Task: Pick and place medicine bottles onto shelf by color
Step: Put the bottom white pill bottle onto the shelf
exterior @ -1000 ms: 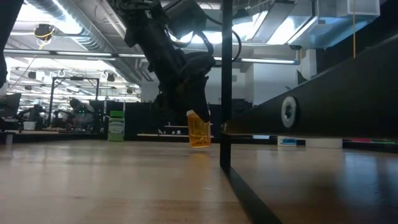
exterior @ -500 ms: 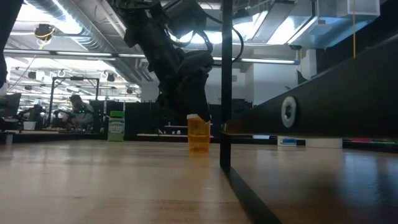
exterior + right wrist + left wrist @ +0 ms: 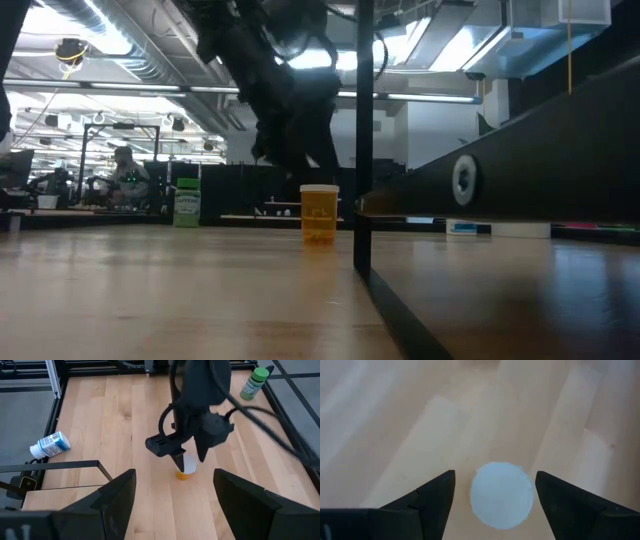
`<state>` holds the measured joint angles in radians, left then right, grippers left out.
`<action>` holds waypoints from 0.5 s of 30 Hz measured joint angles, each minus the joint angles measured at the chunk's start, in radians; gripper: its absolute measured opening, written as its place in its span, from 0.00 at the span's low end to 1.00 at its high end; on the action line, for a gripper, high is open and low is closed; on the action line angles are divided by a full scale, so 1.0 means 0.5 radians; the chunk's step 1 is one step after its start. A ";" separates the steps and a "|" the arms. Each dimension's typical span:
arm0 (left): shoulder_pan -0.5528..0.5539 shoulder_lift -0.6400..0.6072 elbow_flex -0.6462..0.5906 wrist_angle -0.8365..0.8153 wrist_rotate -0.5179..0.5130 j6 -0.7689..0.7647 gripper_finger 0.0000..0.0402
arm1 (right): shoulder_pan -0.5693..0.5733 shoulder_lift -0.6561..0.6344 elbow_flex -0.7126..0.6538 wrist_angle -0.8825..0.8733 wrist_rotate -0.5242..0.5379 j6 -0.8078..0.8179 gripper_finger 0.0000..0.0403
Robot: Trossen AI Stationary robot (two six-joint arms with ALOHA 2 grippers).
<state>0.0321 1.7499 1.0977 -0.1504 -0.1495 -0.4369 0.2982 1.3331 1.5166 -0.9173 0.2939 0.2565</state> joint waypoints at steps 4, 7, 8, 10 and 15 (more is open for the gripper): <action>-0.027 -0.090 0.001 -0.044 -0.120 0.050 0.68 | 0.000 0.000 0.000 0.002 0.000 0.001 0.66; -0.052 -0.172 0.002 -0.110 -0.156 0.061 0.68 | 0.001 0.001 0.000 0.006 0.000 0.000 0.66; -0.061 -0.190 0.002 -0.125 -0.169 0.061 0.68 | 0.000 0.001 0.000 0.012 0.000 0.000 0.66; -0.092 -0.250 0.002 -0.204 -0.204 0.062 0.68 | 0.001 0.001 0.000 0.016 0.000 0.000 0.66; -0.218 -0.411 -0.001 -0.364 -0.168 0.109 0.68 | 0.000 0.001 0.000 0.030 0.000 0.000 0.66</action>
<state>-0.0766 1.5445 1.0974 -0.3322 -0.2333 -0.3825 0.2981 1.3334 1.5166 -0.9024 0.2939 0.2565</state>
